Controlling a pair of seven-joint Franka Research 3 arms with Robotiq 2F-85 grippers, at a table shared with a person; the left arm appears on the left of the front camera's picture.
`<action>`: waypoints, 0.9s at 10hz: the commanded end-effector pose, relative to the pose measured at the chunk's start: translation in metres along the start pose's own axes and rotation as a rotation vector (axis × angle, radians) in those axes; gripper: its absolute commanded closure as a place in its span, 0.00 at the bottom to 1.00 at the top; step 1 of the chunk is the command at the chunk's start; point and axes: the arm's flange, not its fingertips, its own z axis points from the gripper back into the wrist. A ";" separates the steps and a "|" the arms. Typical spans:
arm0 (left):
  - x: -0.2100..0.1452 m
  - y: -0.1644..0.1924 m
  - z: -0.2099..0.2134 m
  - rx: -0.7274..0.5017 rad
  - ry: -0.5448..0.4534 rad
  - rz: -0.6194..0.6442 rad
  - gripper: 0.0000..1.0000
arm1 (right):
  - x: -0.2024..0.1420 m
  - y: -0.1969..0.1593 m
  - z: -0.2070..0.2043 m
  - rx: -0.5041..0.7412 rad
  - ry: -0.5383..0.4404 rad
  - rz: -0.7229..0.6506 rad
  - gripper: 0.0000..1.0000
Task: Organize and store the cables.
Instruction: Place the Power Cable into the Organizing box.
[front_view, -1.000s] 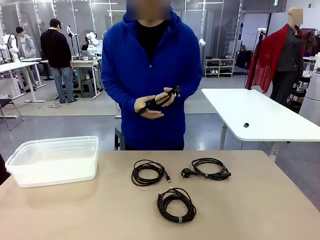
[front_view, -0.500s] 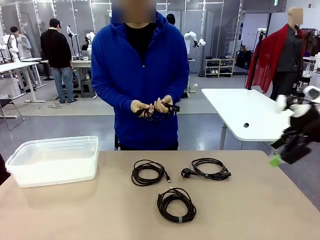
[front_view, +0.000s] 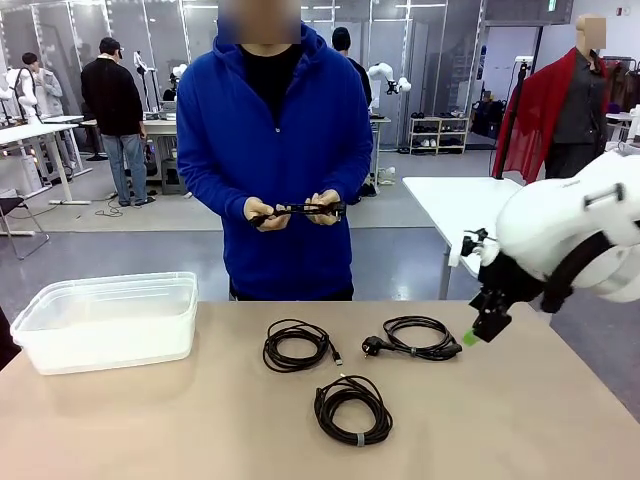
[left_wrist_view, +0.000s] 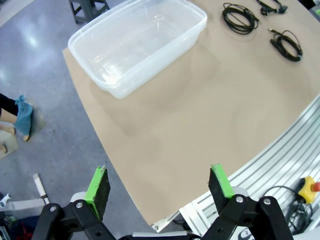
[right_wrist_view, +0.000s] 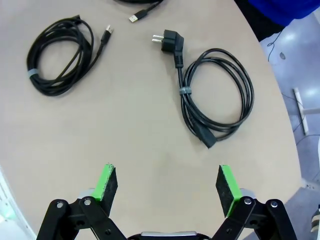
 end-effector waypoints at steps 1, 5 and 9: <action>0.001 -0.001 0.000 0.007 0.011 -0.002 0.00 | 0.005 -0.005 -0.026 -0.025 -0.024 0.057 0.00; 0.001 -0.001 0.000 0.007 0.011 -0.002 0.00 | 0.009 -0.004 -0.058 0.007 -0.012 0.076 0.00; 0.001 -0.001 0.000 0.007 0.011 -0.002 0.00 | 0.014 0.002 -0.052 0.016 0.018 0.055 0.00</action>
